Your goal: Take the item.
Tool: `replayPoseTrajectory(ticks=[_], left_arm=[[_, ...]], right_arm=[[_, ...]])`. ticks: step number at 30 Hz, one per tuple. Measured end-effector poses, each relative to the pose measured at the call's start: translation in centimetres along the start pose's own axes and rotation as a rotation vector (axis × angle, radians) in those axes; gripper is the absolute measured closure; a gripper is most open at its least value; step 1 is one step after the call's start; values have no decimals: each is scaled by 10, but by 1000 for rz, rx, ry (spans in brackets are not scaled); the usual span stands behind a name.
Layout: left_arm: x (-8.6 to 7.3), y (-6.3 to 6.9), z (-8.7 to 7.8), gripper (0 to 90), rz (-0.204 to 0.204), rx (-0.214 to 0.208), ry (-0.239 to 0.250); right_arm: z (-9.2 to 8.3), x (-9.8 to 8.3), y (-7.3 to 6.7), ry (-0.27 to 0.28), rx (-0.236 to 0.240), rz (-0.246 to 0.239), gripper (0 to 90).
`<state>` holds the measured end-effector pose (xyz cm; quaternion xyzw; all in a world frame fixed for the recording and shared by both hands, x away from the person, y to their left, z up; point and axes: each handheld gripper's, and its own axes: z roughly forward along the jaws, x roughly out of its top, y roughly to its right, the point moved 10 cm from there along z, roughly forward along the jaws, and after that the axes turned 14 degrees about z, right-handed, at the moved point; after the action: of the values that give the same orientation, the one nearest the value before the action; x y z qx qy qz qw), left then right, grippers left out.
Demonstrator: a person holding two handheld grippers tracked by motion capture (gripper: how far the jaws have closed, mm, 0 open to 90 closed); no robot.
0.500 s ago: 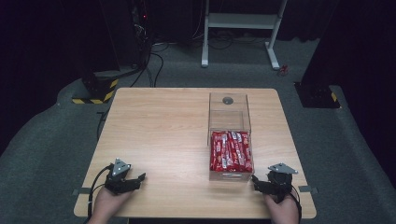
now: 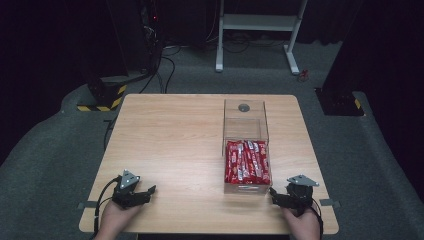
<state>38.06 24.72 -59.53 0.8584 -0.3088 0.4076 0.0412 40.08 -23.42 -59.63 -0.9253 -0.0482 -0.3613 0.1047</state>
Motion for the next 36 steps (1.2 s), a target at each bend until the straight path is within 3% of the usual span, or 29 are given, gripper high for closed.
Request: replayPoseTrajectory(ticks=[27, 36], left_arm=[[-1, -1, -2, 265, -13, 8, -10], [11, 3, -8, 305, -32, -22, 35]], right_arm=[[0, 0, 0, -3, 6, -6, 82], [0, 0, 0, -2, 7, -7, 83]])
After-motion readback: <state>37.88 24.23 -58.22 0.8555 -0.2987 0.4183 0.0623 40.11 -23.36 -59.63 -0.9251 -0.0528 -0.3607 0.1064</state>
